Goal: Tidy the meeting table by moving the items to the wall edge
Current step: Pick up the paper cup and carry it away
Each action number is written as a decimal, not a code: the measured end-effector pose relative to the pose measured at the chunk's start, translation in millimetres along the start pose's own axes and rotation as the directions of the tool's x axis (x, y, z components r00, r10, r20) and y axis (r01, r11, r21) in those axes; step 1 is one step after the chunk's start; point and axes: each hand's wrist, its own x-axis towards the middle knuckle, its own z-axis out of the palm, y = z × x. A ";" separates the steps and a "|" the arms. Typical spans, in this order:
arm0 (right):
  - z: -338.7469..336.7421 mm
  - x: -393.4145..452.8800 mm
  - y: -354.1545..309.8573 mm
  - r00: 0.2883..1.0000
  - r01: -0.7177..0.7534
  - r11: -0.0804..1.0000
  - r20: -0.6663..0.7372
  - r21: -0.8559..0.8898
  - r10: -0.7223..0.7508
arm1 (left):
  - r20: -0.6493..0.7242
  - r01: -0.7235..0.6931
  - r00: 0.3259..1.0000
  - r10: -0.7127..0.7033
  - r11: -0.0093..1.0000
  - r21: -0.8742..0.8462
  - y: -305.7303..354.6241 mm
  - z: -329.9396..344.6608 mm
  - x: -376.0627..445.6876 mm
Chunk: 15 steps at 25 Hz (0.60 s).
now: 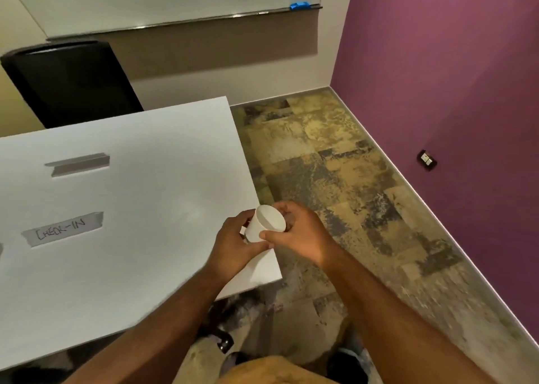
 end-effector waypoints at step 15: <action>-166.4 184.6 42.6 0.907 0.343 0.914 0.329 -0.219 -0.261 | -0.403 0.161 0.889 -0.219 0.972 -0.174 99.1 135.9 136.3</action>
